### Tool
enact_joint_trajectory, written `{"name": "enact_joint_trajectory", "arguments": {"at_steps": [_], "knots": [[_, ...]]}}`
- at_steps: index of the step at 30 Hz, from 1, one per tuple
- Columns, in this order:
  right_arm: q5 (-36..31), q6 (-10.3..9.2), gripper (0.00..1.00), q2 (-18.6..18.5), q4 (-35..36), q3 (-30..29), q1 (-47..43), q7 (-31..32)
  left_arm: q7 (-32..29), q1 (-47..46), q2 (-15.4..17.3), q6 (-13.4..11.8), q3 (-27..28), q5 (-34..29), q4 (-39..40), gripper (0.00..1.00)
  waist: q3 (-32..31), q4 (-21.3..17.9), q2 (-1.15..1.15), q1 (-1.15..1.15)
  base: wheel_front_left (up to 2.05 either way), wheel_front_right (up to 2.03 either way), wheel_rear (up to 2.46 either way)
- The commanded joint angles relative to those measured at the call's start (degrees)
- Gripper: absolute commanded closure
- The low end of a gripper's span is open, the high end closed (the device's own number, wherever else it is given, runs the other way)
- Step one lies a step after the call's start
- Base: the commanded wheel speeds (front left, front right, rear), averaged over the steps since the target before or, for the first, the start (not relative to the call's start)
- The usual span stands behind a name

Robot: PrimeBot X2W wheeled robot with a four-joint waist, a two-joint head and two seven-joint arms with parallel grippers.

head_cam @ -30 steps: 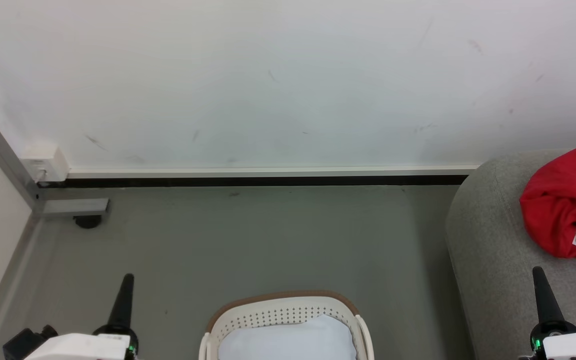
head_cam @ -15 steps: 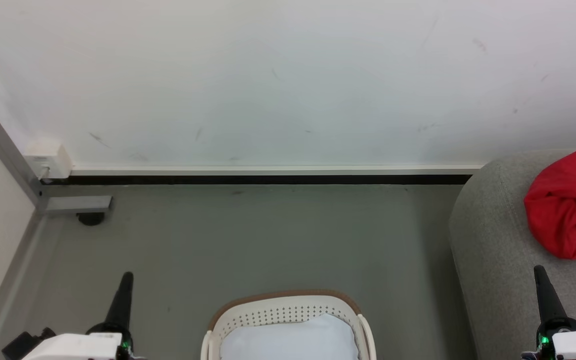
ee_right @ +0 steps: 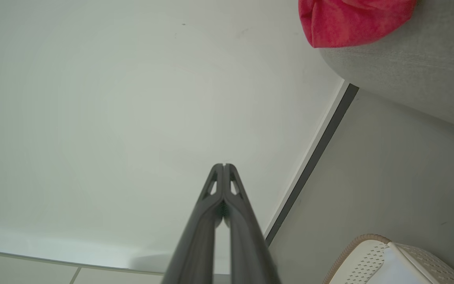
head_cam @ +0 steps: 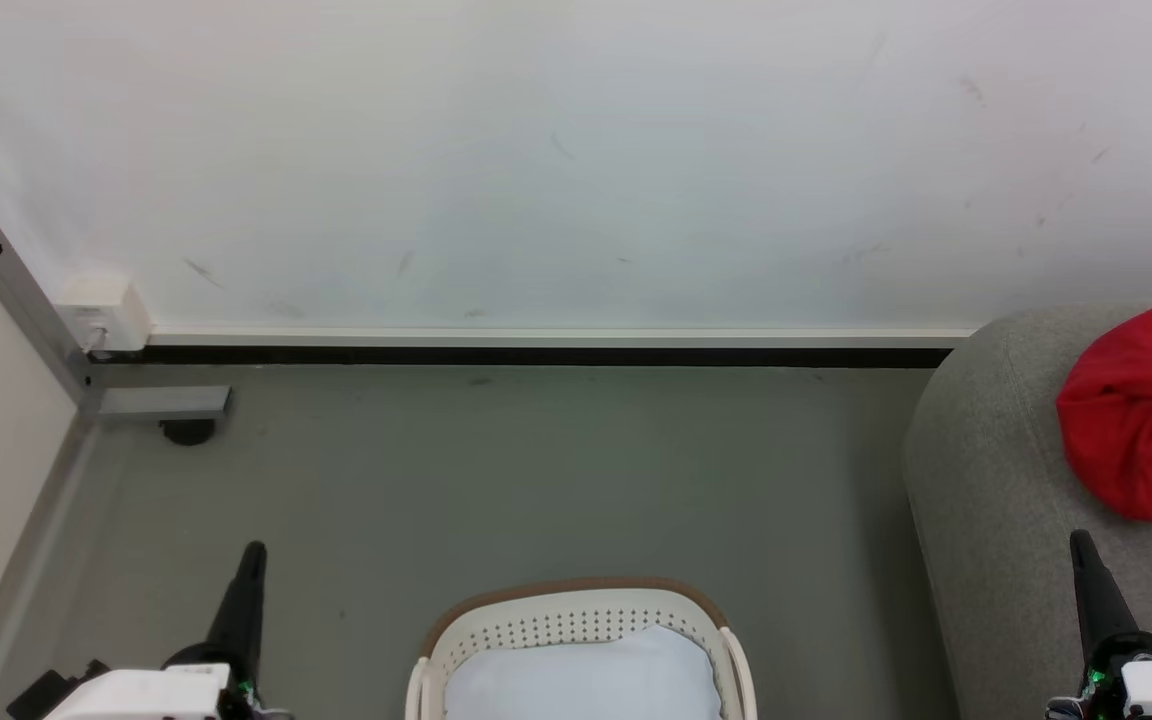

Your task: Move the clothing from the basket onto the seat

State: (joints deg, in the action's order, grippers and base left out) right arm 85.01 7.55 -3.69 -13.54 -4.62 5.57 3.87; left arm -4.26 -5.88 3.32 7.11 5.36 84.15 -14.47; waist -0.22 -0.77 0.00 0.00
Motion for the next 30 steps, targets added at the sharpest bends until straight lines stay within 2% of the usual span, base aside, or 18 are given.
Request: {"name": "enact_joint_trajectory", "arguments": {"at_steps": [1, 21, 30], "knots": [[0.97, -0.1, 1.0, -0.03, -0.07, -0.45, 0.74, 0.26, -0.36, -0.7, 0.05, 0.37, 0.42, 1.16, 0.31, 1.0, 0.02, 0.04, 0.0, 0.0, 0.0, 0.0, 0.0], [7.87, -0.12, 1.0, 0.53, -0.63, -1.67, 1.02, 2.51, -2.46, -0.67, -0.45, 0.55, 1.39, 8.54, 0.44, 1.0, 0.35, 0.74, 0.0, 0.0, 0.0, 0.0, 0.0], [7.69, -0.12, 1.0, 0.57, -0.63, -1.74, 1.02, 2.5, -2.54, -0.64, -0.45, 0.55, 1.38, 8.56, 0.42, 1.0, 0.36, 0.77, 0.0, 0.0, 0.0, 0.0, 0.0]]}}
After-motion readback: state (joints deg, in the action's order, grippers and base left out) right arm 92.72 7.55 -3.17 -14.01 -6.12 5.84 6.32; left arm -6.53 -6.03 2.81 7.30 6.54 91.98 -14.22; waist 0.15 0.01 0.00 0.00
